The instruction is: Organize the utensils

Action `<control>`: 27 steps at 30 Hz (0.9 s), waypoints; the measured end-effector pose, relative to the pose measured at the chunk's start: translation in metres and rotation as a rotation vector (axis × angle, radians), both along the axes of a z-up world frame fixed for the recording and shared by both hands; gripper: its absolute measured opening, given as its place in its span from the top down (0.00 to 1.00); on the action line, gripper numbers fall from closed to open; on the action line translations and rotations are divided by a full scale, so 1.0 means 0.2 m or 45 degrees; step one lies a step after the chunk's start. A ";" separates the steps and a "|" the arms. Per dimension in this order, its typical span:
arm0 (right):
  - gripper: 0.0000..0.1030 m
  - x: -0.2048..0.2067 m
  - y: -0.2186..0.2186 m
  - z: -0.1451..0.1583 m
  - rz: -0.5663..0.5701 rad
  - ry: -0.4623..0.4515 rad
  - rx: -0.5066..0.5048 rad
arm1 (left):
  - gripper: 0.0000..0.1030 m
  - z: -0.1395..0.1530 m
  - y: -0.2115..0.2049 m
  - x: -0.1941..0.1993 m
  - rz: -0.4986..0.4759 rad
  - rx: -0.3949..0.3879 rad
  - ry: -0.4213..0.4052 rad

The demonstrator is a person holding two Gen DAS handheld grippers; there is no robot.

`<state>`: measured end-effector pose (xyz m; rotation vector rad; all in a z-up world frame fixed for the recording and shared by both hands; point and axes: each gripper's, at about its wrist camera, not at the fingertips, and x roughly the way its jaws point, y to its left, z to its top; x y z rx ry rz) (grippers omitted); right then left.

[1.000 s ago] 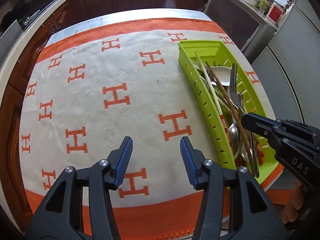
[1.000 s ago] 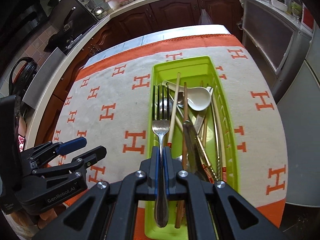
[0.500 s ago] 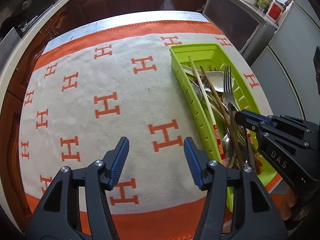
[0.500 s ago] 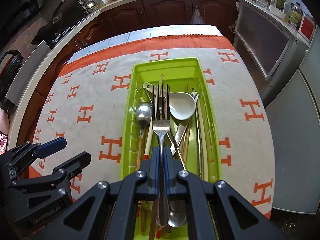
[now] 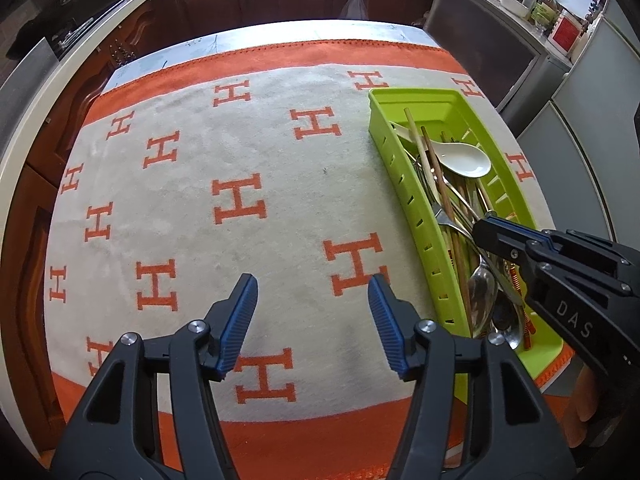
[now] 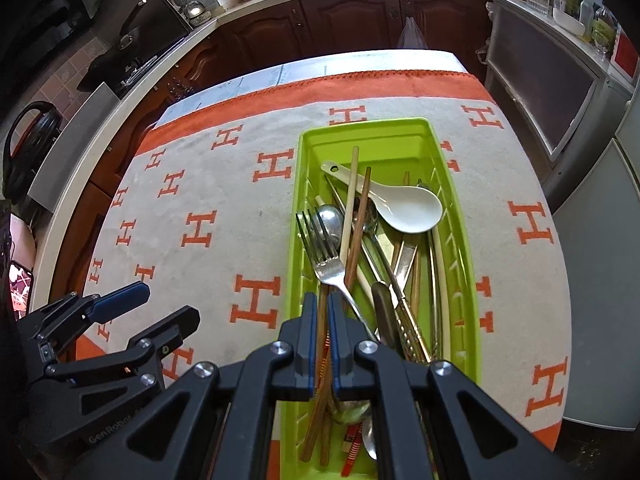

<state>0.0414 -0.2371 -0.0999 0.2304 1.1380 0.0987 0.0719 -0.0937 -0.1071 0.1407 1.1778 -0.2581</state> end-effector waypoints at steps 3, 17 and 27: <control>0.95 -0.02 0.02 0.00 0.002 0.002 0.010 | 0.47 -0.01 0.03 -0.01 0.014 0.007 0.011; 0.79 -0.17 0.06 0.08 -0.052 -0.052 0.098 | 0.45 0.06 0.16 -0.09 0.100 0.061 -0.026; 0.73 -0.27 0.10 0.27 -0.067 -0.127 0.110 | 0.36 0.29 0.26 -0.23 0.179 0.069 -0.157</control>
